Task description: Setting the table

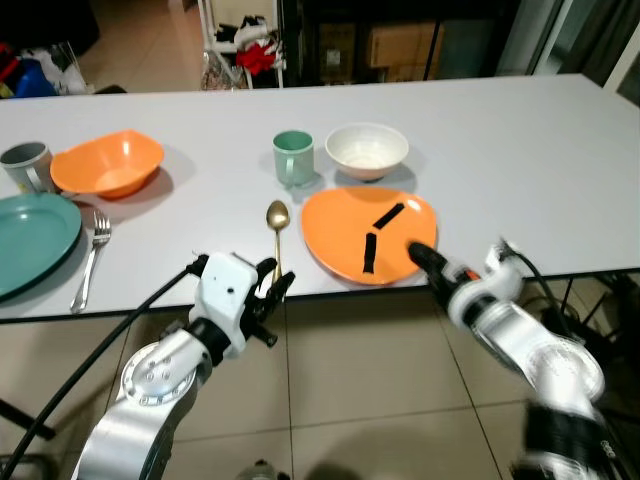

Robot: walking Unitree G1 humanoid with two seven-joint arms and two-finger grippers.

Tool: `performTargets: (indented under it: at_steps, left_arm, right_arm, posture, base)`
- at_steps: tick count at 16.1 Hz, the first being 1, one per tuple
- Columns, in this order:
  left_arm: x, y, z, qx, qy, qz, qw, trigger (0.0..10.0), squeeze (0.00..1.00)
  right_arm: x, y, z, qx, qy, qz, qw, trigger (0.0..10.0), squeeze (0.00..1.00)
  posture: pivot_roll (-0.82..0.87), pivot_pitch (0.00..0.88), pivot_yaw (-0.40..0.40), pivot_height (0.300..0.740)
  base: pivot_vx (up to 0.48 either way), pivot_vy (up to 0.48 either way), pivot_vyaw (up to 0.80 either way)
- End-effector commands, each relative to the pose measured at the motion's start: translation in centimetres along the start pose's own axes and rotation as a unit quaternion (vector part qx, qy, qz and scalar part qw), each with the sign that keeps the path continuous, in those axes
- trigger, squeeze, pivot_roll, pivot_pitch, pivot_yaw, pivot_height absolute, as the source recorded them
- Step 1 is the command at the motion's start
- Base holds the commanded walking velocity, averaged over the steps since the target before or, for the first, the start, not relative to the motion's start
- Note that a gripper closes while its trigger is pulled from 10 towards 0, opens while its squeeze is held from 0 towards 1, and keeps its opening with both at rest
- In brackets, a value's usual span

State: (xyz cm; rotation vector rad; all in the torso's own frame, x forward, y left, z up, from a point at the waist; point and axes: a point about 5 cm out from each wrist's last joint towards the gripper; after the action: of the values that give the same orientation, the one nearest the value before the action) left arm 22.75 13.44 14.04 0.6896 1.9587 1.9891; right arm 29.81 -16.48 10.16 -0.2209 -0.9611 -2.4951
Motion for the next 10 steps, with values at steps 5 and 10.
performTargets:
  at_steps: [5, 10]
  left_arm:
    - [-0.2, -0.1, 0.2, -0.006, -0.004, 0.005, 1.000, 10.0, 0.00]
    - [0.3, -0.2, 0.2, -0.004, 0.004, 0.004, 1.000, 10.0, 0.00]
  right_arm:
    - [-3.9, 0.3, 1.3, 0.019, 0.001, 0.017, 1.000, 10.0, 1.00]
    - [-1.8, 0.8, 0.5, 0.037, 0.010, 0.010, 0.999, 10.0, 1.00]
  posture:
    - [0.09, 0.000, 0.061, 0.740]
    - [0.12, 0.000, 0.039, 0.740]
  base:
    - [0.000, 0.000, 0.00]
    - [0.000, 0.000, 0.00]
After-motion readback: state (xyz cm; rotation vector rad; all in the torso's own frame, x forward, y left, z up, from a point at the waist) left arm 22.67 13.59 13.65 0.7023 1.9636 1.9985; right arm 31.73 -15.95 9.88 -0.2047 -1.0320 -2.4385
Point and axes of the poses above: a point about 5 cm out from each wrist's last joint towards the gripper, its own x axis pointing back from the gripper into the wrist, its own y axis along the axis of the wrist's last joint, z = x × y, and after that the axes turned 9 degrees about x, right-handed
